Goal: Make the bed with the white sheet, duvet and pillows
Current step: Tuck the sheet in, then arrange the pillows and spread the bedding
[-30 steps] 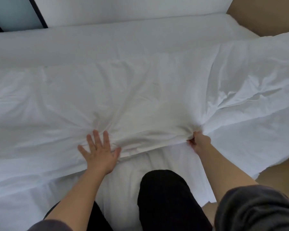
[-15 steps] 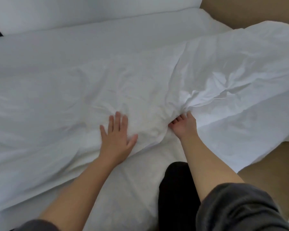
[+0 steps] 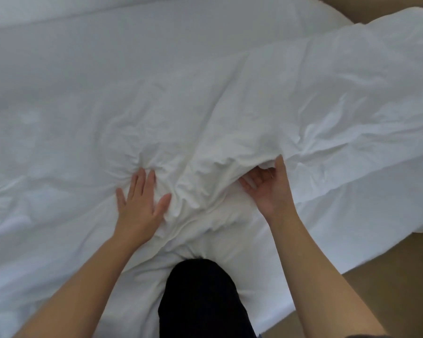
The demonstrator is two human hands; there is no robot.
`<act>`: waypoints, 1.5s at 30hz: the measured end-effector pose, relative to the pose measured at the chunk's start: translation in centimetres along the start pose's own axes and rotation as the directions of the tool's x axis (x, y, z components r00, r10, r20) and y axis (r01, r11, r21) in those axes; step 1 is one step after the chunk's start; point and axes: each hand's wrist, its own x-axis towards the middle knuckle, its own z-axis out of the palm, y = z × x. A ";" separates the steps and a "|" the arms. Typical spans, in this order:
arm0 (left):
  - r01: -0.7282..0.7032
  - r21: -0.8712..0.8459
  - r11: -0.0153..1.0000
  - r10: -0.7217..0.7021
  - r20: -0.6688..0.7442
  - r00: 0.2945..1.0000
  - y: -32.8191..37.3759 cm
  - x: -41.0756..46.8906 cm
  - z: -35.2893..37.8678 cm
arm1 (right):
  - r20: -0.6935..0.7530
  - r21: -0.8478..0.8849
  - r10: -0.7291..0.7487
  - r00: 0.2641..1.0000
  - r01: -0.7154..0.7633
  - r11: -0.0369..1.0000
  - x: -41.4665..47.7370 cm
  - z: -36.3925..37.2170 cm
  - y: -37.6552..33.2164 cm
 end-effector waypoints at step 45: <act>-0.298 0.037 0.954 0.300 -0.034 0.953 18.1 10.1 3.2 | -0.107 0.159 -0.178 0.978 0.194 0.968 7.5 -10.1 -19.8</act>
